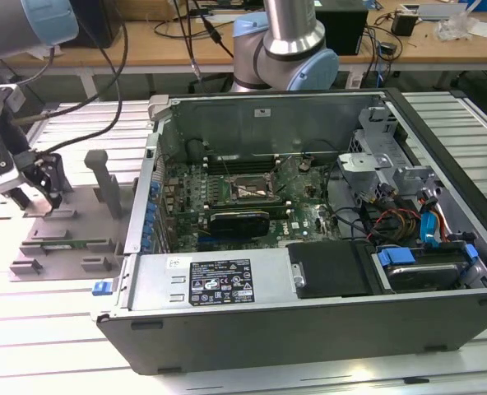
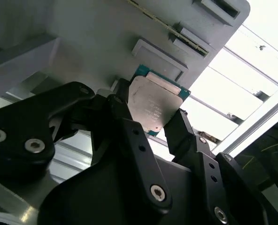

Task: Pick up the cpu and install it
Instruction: 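Pick up the cpu and move it towards the insertion slot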

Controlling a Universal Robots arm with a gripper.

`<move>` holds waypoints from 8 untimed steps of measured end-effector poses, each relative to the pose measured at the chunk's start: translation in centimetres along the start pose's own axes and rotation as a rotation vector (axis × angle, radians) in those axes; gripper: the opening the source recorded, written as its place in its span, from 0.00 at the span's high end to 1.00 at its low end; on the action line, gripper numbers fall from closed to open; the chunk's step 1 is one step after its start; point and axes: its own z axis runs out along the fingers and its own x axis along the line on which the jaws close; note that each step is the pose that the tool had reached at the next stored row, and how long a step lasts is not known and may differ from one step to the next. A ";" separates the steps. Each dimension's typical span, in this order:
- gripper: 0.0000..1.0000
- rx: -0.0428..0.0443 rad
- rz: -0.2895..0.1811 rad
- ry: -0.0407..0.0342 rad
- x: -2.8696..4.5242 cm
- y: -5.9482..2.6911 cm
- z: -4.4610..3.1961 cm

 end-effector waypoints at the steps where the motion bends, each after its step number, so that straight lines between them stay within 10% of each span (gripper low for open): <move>1: 0.45 0.0000 0.000 0.0000 0.00 0.02 -0.18; 8: 0.45 0.0000 0.000 0.0000 -0.07 0.17 -2.55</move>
